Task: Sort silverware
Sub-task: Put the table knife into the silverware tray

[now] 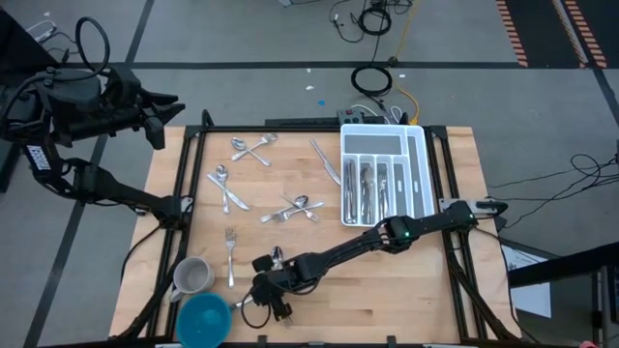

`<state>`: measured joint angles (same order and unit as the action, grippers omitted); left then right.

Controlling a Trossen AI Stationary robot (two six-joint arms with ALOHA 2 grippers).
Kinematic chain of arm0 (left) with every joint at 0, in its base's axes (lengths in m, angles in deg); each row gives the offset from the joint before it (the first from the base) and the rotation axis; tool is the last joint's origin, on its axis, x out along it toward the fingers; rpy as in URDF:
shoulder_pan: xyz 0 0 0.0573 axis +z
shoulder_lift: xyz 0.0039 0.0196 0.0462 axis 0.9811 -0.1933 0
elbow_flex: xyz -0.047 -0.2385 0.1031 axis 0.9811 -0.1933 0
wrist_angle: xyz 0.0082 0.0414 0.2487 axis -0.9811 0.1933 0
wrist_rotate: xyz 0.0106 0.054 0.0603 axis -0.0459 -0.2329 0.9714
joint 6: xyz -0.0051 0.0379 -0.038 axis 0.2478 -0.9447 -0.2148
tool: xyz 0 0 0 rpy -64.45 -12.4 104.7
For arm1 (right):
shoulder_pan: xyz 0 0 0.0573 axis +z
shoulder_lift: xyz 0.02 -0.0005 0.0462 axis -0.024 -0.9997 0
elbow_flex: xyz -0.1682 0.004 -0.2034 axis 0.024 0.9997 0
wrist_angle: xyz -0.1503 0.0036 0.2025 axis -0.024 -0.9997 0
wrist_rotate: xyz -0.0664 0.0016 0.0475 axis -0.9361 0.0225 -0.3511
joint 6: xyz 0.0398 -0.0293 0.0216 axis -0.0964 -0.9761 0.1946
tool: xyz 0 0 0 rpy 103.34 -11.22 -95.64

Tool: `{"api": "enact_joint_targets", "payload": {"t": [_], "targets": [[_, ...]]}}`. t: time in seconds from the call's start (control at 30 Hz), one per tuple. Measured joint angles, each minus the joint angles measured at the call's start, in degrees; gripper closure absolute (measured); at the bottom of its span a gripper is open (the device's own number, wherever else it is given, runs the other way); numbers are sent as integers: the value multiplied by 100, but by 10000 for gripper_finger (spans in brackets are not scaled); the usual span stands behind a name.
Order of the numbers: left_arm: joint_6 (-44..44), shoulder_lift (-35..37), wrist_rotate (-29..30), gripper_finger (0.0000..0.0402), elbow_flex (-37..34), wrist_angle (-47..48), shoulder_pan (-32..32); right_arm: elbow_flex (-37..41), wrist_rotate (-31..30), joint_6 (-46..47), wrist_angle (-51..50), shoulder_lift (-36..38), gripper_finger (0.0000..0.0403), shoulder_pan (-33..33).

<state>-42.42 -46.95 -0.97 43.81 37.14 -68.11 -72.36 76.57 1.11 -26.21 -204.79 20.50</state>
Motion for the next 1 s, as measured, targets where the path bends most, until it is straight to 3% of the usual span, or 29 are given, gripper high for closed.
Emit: {"api": "enact_joint_targets", "payload": {"t": [0.57,0.77,1.0], "targets": [[-52,0,0,269,0,0,0,4,-1142,848,-395,847,401,-184],[-52,44,2,269,0,0,0,-9,-1393,1128,-1950,1560,401,-371],[-168,107,2,269,0,0,0,-21,-1352,68,-4795,2222,401,-266]]}}
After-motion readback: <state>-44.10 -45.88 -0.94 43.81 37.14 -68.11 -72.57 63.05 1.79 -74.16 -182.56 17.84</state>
